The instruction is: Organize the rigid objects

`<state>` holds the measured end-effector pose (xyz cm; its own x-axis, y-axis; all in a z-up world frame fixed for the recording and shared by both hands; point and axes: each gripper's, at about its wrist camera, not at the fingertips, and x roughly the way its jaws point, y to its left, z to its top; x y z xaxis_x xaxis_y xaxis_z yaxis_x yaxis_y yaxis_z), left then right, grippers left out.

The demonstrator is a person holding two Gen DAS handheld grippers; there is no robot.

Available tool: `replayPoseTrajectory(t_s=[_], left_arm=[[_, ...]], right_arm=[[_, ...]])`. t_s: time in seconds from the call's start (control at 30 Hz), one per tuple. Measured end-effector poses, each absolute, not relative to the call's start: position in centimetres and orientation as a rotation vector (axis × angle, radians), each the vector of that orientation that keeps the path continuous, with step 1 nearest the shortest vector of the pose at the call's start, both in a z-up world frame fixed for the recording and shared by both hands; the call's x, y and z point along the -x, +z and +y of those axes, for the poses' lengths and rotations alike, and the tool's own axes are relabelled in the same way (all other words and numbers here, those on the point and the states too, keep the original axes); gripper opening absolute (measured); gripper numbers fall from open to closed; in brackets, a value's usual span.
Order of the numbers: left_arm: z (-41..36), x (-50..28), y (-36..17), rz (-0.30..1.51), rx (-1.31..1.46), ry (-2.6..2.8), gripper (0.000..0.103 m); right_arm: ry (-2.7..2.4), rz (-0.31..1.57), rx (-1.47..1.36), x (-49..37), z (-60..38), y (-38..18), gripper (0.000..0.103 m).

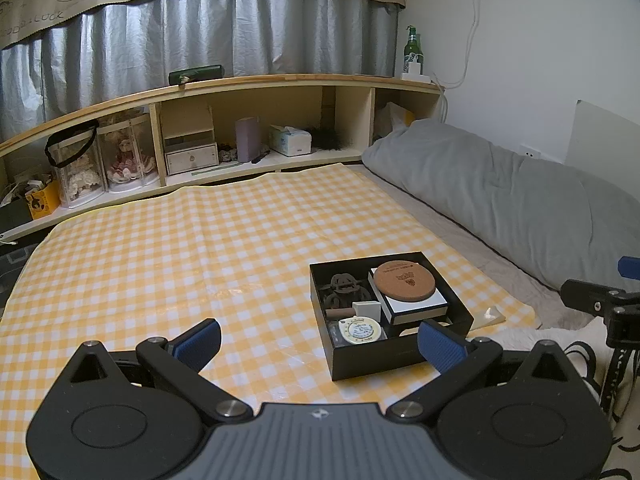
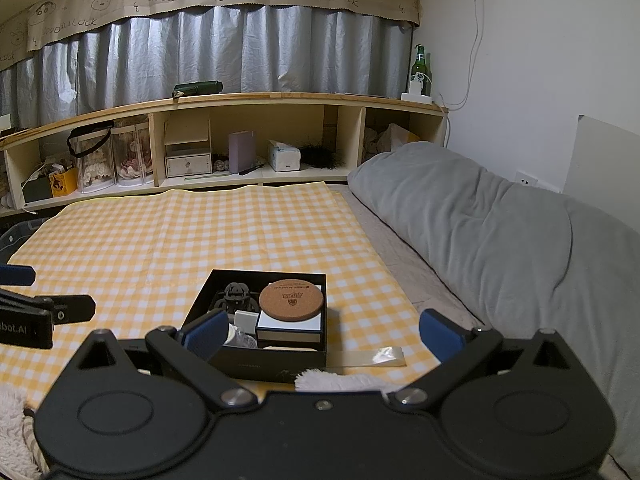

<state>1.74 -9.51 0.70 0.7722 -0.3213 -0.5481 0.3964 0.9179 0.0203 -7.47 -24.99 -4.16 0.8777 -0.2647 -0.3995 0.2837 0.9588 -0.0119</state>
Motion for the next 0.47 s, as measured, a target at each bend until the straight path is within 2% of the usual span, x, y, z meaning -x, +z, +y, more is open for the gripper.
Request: replayPoseTrajectory(t_s=[0.47], left_arm=[[-9.36, -1.78, 0.71, 0.565, -0.138, -0.386, 0.103]], right_arm=[[-0.286, 0.41, -0.048, 7.52, -24.99, -4.15, 0.103]])
